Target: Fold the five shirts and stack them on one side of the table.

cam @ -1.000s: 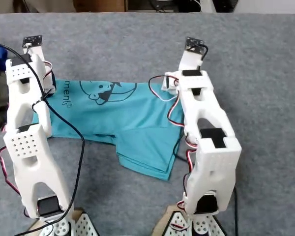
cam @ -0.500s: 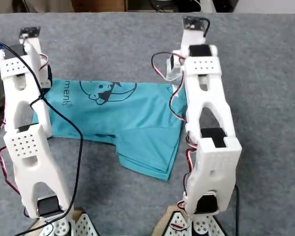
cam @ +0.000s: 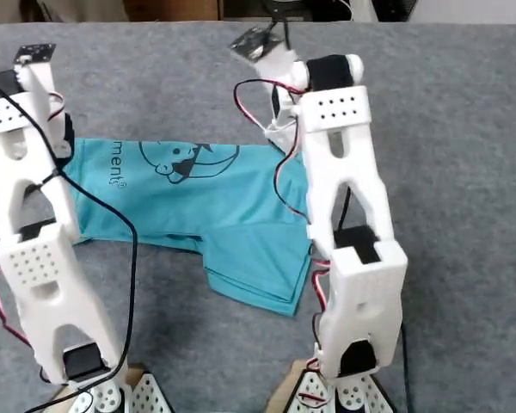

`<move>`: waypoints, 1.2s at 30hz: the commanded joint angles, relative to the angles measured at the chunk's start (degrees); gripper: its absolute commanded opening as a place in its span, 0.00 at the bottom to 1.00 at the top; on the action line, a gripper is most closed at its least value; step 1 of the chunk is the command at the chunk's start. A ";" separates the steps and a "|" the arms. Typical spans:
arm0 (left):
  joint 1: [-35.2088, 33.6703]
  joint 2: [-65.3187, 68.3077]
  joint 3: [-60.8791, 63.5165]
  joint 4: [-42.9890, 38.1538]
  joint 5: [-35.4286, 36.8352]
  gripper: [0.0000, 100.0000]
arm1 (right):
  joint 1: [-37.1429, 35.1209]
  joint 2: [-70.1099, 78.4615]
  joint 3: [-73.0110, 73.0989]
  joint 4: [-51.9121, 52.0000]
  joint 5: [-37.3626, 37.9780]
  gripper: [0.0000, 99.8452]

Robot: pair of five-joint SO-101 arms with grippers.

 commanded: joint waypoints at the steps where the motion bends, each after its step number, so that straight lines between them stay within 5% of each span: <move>1: -0.62 -12.18 10.99 0.62 -3.60 0.02 | -4.09 -10.51 7.08 1.05 9.23 0.00; 12: -6.86 -39.43 50.46 -12.48 -5.10 0.02 | -12.09 -33.36 46.90 -4.22 15.30 0.01; 23: -10.81 -59.38 93.45 -44.57 -9.93 0.02 | -16.31 -44.88 72.75 -14.42 19.25 0.06; 28: -10.90 -61.41 102.42 -54.95 -3.69 0.02 | -17.63 -44.88 77.32 -20.84 16.09 0.06; 36: -12.84 -61.85 103.74 -56.97 6.15 0.02 | -26.95 -44.88 85.41 -29.27 9.93 0.07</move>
